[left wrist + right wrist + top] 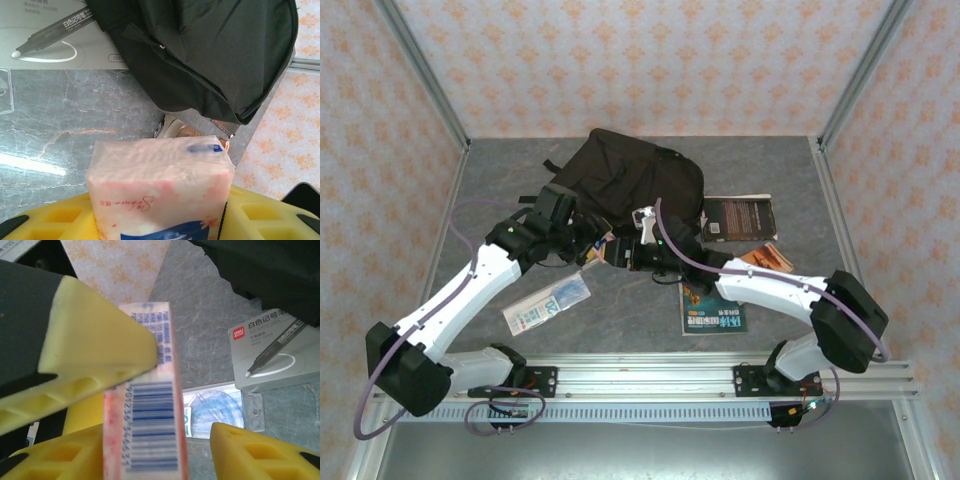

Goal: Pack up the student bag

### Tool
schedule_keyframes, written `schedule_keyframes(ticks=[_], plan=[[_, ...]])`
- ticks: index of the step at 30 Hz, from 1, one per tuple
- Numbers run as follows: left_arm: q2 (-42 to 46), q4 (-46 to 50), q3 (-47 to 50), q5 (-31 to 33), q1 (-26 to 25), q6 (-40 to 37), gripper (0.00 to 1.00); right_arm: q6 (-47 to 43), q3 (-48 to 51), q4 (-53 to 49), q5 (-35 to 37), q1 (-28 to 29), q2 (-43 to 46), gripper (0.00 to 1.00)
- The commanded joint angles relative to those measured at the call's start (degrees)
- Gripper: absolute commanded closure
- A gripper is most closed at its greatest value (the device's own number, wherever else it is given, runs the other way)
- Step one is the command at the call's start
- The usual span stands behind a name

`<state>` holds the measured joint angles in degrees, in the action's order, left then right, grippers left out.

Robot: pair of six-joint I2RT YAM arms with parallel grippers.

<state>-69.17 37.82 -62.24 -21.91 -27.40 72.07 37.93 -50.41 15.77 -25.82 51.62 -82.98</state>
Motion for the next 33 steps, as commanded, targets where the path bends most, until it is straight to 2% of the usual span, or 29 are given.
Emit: schedule_keyframes(ticks=[1, 3, 6, 10, 12, 14, 18, 20, 22, 26, 28, 33], plan=[[0.35, -1.52, -1.57, 0.43, -0.75, 0.94, 0.48, 0.90, -1.43, 3.74, -0.51, 0.17, -0.56, 0.56], [0.56, -1.55, -1.57, 0.55, -0.88, 0.96, 0.48, 1.16, -1.66, 3.74, -0.33, 0.24, -0.56, 0.68], [0.98, -0.63, -2.16, 1.45, -0.88, -0.41, 0.45, 1.61, -1.31, 3.55, 0.87, 0.19, 0.00, 0.81], [1.35, 2.13, -3.92, 4.02, -0.99, -4.64, 0.30, 0.96, -0.63, 0.55, 4.17, 0.24, 2.29, 0.84], [1.47, 3.62, -5.42, 5.87, -0.99, -8.26, 0.17, 0.12, 0.03, -3.07, 8.40, 0.24, 4.84, 0.85], [1.15, 5.33, -7.01, 8.13, -0.99, -11.76, 0.09, -1.19, -0.15, -8.80, 13.72, -0.03, 7.84, 0.86], [-1.18, 6.14, -11.12, 11.43, -1.37, -20.47, 0.07, -2.51, -3.02, -25.87, 28.64, -2.40, 14.69, 0.89], [-4.93, 8.24, -16.24, 13.42, -3.03, -25.53, 0.07, -3.21, -6.00, -35.78, 34.86, -5.24, 18.09, 0.91], [-9.67, 9.78, -21.84, 14.79, -5.47, -30.88, 0.08, -4.46, -8.59, -42.19, 37.79, -8.70, 20.28, 0.90], [-20.65, 14.48, -34.53, 20.71, -11.07, -37.95, 0.06, -6.69, -12.61, -50.30, 36.21, -18.32, 21.98, 0.90], [-27.10, 17.78, -42.23, 21.96, -11.84, -38.57, 0.06, -8.21, -14.05, -51.84, 34.52, -21.87, 21.68, 0.90], [-44.90, 24.87, -62.07, 24.23, -14.27, -40.85, 0.05, -10.66, -15.59, -52.30, 33.69, -26.37, 20.50, 0.90]])
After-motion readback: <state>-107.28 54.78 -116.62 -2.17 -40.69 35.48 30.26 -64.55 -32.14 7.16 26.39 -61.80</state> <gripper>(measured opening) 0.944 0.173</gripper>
